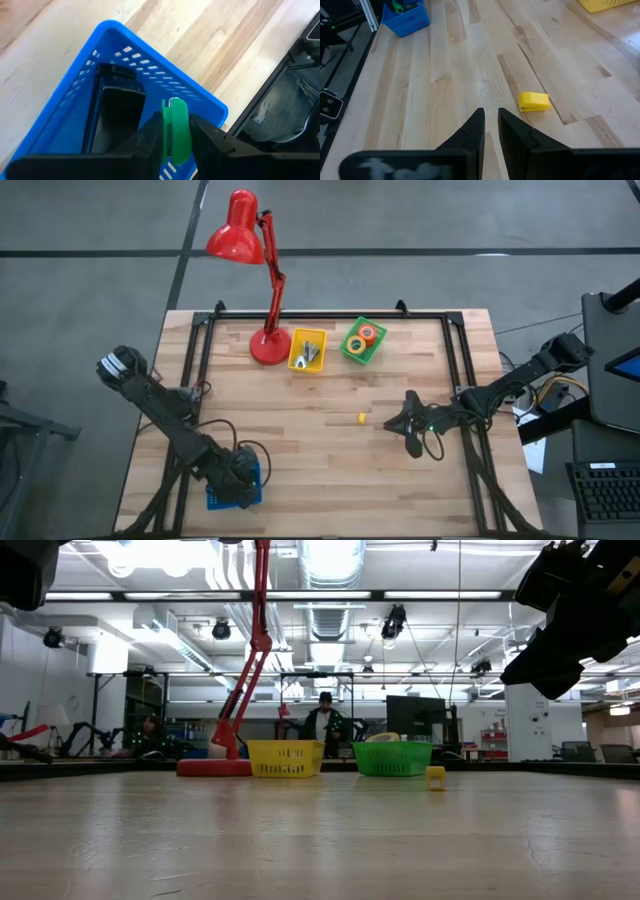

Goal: Pick and place Stapler, Stapler remover, tape
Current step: Put the small green stapler into the blue bin, then put the small yellow stapler into the blue bin

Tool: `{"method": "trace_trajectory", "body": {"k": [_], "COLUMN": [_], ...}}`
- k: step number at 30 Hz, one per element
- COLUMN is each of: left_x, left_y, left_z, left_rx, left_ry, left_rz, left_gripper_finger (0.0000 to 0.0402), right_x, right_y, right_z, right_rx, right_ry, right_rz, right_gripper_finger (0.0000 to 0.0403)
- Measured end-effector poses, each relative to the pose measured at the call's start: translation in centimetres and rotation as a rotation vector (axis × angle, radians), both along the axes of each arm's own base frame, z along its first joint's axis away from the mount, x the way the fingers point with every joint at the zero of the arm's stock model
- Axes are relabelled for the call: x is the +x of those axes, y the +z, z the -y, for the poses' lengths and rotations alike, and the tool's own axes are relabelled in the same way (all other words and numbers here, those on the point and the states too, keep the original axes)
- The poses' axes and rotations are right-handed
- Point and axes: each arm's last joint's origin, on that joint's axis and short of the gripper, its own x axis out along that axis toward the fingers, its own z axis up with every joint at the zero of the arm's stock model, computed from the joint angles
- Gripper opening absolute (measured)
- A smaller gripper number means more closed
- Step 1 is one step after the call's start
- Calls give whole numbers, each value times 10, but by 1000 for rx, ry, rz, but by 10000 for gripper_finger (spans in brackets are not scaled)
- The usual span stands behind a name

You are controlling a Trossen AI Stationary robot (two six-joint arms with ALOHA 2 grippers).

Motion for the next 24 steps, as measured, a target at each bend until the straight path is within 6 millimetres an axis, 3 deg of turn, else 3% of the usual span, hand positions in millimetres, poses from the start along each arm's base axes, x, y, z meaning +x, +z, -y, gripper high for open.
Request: {"method": "trace_trajectory", "body": {"k": [5,15,24], "left_x": [1,1,2], "left_y": [0,1,13], "left_z": [-1,0,1], "left_rx": [17,6,-38], "left_ry": [18,44,39], "left_rz": [22,31,63], "left_gripper_finger": [107,199,207], "right_x": [0,0,0], "right_y": [0,0,0], "right_z": [0,0,0], "right_rx": [0,0,1], "right_ry": [0,0,0], "right_rz": [0,1,2], "right_gripper_finger": [48,48,48]}}
